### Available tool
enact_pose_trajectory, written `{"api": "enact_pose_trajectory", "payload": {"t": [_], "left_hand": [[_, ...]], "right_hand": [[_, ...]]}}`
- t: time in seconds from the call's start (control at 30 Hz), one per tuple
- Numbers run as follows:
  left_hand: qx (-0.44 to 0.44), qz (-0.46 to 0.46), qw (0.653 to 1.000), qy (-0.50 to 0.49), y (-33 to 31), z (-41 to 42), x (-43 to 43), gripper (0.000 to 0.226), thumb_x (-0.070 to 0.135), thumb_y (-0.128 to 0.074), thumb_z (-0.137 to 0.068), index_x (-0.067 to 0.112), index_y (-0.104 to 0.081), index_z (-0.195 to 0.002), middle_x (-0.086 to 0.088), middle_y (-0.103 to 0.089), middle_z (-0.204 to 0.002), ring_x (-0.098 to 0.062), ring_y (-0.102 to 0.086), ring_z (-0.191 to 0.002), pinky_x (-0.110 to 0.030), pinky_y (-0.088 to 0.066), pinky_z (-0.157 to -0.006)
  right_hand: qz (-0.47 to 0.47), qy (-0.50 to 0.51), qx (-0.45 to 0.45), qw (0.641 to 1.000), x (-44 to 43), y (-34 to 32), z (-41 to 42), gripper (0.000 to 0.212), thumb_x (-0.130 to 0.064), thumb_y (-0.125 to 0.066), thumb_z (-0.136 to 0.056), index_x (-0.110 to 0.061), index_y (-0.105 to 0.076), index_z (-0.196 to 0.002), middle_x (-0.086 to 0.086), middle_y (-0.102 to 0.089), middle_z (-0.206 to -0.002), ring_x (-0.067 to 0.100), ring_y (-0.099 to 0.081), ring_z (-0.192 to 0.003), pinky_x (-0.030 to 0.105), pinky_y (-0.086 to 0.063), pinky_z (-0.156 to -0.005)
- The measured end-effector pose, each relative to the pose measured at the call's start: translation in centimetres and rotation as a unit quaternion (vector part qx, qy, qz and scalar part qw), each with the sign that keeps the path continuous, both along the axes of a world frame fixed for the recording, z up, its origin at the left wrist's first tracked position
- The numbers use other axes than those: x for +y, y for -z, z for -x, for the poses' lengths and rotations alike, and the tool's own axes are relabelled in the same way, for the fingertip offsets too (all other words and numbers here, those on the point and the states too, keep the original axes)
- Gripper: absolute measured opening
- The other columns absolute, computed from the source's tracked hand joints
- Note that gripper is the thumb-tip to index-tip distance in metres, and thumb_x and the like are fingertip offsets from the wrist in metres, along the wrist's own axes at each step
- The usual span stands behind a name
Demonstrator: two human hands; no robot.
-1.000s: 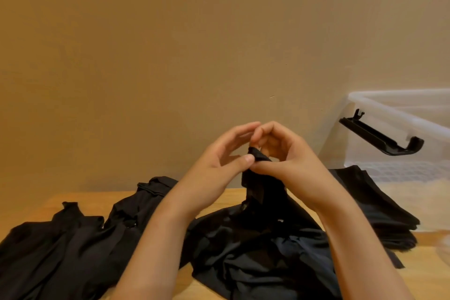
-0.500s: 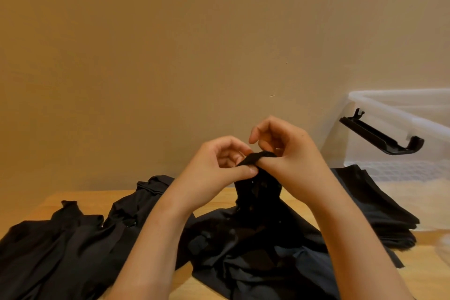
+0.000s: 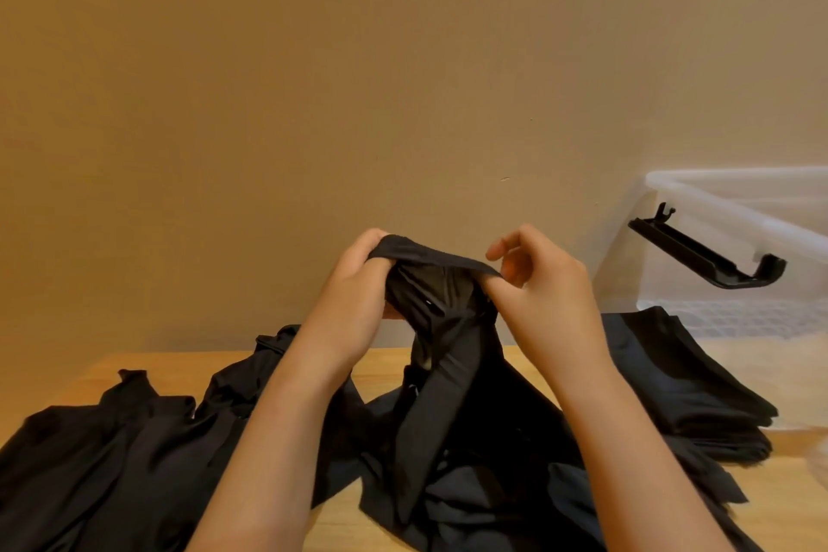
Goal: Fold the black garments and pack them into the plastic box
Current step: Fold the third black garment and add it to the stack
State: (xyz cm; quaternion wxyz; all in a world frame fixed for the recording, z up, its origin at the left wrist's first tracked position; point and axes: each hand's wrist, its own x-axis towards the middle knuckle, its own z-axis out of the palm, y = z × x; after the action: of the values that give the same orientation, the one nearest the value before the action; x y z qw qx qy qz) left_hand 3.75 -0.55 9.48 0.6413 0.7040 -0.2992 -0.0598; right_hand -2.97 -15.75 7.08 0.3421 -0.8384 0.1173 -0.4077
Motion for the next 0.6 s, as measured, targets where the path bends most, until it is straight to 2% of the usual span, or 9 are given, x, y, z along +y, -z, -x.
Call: {"api": "enact_pose_trajectory", "payload": {"t": [0.1,0.2,0.3,0.43,0.5,0.6], "left_hand": [[0.022,0.028,0.999,0.012,0.1,-0.4,0.1,0.028,0.013,-0.032,-0.102,0.007,-0.055,-0.086,0.003,-0.054,-0.075,-0.008,-0.052,-0.073,-0.024,-0.046,-0.073],[0.105,0.144,0.984,0.002,0.3,-0.8,0.4,0.029,0.015,-0.032,-0.103,0.006,-0.057,-0.090,-0.003,-0.058,-0.085,-0.014,-0.056,-0.080,-0.022,-0.050,-0.068],[0.155,0.272,0.949,-0.030,-0.1,-1.0,0.9,0.032,0.015,-0.030,-0.104,0.008,-0.056,-0.086,-0.003,-0.057,-0.082,-0.014,-0.056,-0.077,-0.024,-0.048,-0.067],[0.200,0.422,0.874,-0.137,-1.1,-1.9,2.7,0.033,0.016,-0.031,-0.102,0.014,-0.054,-0.079,0.002,-0.061,-0.069,-0.011,-0.059,-0.065,-0.023,-0.049,-0.064],[0.194,0.426,0.866,-0.176,-1.2,-2.5,3.9,0.032,0.018,-0.031,-0.102,0.016,-0.053,-0.078,0.003,-0.059,-0.072,-0.010,-0.057,-0.067,-0.023,-0.048,-0.065],[0.139,0.319,0.916,-0.198,-0.6,-3.3,5.1,0.032,0.020,-0.030,-0.103,0.017,-0.049,-0.077,0.003,-0.051,-0.075,-0.010,-0.050,-0.068,-0.024,-0.042,-0.067]], "right_hand": [[-0.022,0.019,0.029,0.999,-0.2,0.4,-0.1,0.017,-0.014,-0.068,-0.083,-0.025,-0.056,-0.090,-0.007,-0.056,-0.074,0.013,-0.056,-0.071,0.037,-0.050,-0.062],[-0.016,0.053,0.060,0.997,-0.2,0.5,-0.2,0.018,-0.015,-0.065,-0.084,-0.028,-0.056,-0.092,-0.010,-0.056,-0.076,0.007,-0.054,-0.071,0.028,-0.042,-0.054],[-0.020,0.080,0.098,0.992,-0.3,0.8,-0.3,0.019,-0.015,-0.063,-0.083,-0.030,-0.056,-0.093,-0.012,-0.056,-0.078,0.002,-0.051,-0.069,0.024,-0.033,-0.050],[-0.043,0.095,0.133,0.986,-1.4,0.8,0.0,0.024,-0.009,-0.058,-0.082,-0.029,-0.058,-0.094,-0.013,-0.057,-0.082,0.005,-0.053,-0.072,0.024,-0.036,-0.050],[-0.061,0.105,0.141,0.983,-2.2,0.9,0.3,0.024,-0.007,-0.056,-0.081,-0.028,-0.058,-0.092,-0.014,-0.057,-0.081,0.009,-0.054,-0.071,0.025,-0.038,-0.051],[-0.093,0.103,0.157,0.978,-3.4,1.0,0.6,0.012,-0.015,-0.057,-0.085,-0.027,-0.058,-0.086,-0.007,-0.061,-0.079,0.016,-0.059,-0.070,0.030,-0.047,-0.056]]}}
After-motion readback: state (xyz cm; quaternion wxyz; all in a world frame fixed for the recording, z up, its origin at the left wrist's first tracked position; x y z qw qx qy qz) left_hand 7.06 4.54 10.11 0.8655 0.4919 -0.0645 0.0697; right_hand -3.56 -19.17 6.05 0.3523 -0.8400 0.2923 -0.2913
